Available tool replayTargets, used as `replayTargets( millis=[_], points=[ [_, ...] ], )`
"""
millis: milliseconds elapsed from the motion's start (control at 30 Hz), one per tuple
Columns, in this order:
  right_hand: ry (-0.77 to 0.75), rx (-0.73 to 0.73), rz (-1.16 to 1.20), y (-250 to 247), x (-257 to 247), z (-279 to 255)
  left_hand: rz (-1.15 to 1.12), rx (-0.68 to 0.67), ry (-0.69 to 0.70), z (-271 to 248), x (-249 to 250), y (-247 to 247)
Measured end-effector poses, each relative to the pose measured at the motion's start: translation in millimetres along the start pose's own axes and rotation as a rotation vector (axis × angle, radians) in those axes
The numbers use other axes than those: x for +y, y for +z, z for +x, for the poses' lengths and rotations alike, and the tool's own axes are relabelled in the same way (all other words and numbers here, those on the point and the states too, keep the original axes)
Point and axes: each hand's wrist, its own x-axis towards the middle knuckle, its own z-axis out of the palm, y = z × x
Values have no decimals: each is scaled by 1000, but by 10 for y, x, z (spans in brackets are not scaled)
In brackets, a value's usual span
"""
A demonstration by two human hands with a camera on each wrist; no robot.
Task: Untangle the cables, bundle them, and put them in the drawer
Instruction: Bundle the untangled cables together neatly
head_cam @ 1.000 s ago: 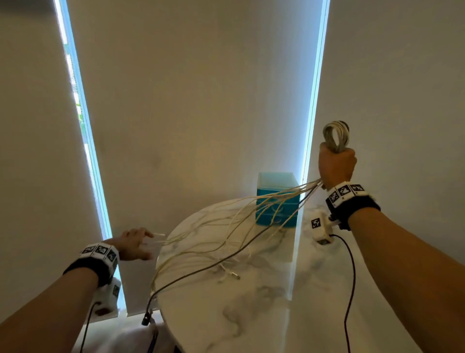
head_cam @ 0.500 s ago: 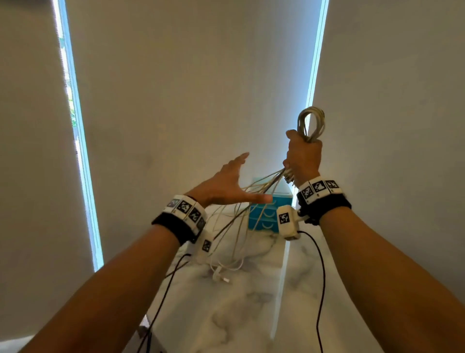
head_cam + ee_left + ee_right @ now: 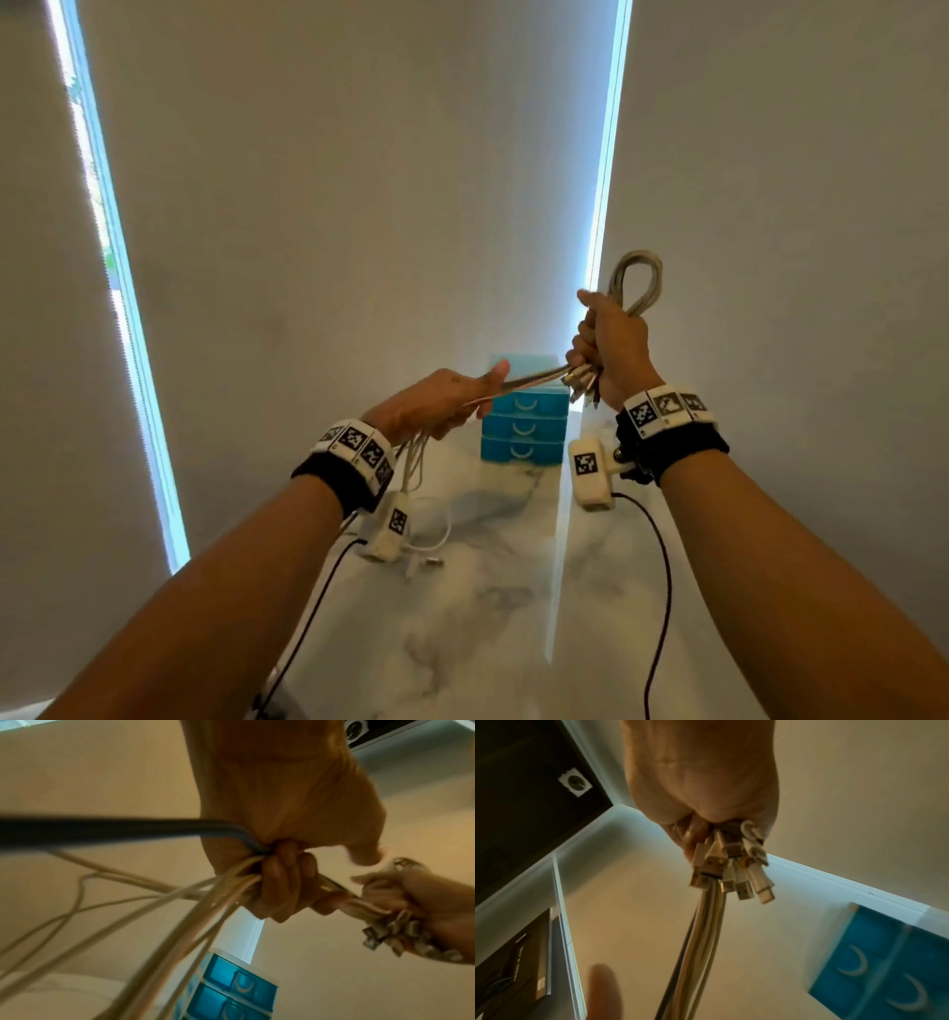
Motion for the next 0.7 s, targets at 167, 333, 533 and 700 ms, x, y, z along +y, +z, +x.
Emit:
replayTargets(
  millis=[167,333,533,700],
  points=[
    [1,162,-255,-137,492,-19,523,143,-73,70,-178,203],
    [54,171,-415,-405,1034,-59,855,545,69,263,-265,483],
    [366,-158,-170,-611,1556,-316,807,372,299,534,-303,702],
    [587,-414,26,-628,1807,-403,693,187,290,739,-329,898]
  ],
)
